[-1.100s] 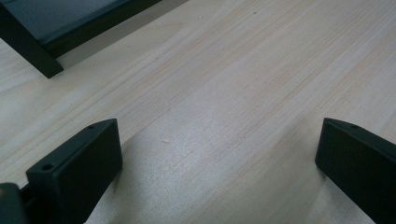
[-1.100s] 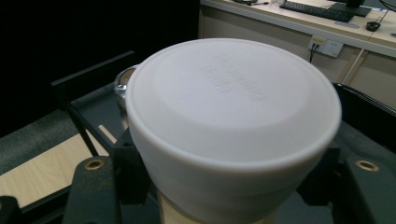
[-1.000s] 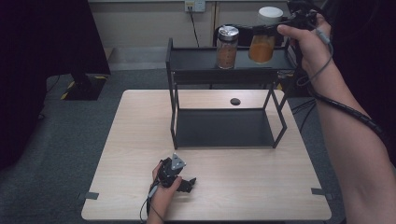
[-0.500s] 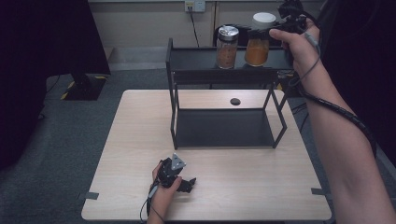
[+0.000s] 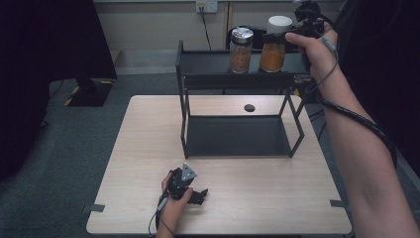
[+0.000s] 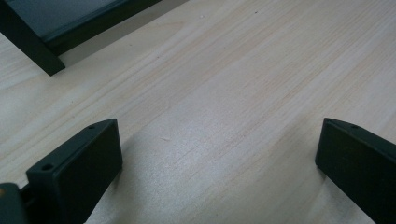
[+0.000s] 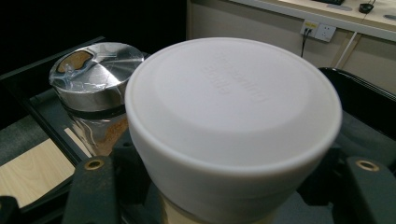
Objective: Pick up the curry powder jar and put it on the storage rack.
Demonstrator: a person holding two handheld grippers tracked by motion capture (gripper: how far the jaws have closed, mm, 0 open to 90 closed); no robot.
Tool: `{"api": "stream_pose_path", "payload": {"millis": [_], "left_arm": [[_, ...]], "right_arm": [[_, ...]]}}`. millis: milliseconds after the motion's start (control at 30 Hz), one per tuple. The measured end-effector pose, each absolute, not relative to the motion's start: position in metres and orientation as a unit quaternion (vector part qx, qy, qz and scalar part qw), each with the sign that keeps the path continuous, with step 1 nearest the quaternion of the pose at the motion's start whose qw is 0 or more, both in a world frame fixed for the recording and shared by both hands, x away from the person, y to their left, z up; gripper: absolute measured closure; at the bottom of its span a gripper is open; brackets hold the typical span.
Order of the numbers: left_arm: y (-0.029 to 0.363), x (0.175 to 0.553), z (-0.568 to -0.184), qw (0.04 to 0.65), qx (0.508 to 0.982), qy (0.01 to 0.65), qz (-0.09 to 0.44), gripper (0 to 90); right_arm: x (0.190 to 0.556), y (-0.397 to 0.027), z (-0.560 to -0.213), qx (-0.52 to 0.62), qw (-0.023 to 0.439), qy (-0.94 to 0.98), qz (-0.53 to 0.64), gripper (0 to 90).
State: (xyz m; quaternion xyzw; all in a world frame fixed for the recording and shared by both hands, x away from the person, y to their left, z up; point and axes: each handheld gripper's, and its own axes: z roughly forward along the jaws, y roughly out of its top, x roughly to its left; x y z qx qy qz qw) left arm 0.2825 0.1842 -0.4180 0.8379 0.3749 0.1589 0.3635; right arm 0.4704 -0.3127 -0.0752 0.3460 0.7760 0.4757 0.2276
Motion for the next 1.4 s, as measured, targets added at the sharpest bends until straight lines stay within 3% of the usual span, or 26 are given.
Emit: {"api": "stream_pose_path", "payload": {"millis": [300, 400, 500, 833, 1400], "left_arm": [[0.184, 0.282, -0.418, 0.364, 0.837, 0.375, 0.159, 0.1], [0.184, 0.282, -0.418, 0.364, 0.837, 0.376, 0.159, 0.1], [0.184, 0.282, -0.418, 0.363, 0.837, 0.376, 0.159, 0.1], [0.184, 0.282, -0.418, 0.363, 0.837, 0.377, 0.159, 0.1], [0.184, 0.282, -0.418, 0.364, 0.837, 0.377, 0.159, 0.1]], "right_arm": [[0.467, -0.311, -0.076, 0.342, 0.236, 0.779, 0.470, 33.6], [0.468, -0.312, -0.077, 0.345, 0.230, 0.779, 0.470, 28.0], [0.467, -0.308, -0.077, 0.359, 0.223, 0.779, 0.463, 15.3], [0.449, -0.314, -0.084, 0.374, 0.239, 0.764, 0.469, 0.0], [0.417, -0.320, -0.100, 0.357, 0.229, 0.768, 0.480, 0.7]]}}
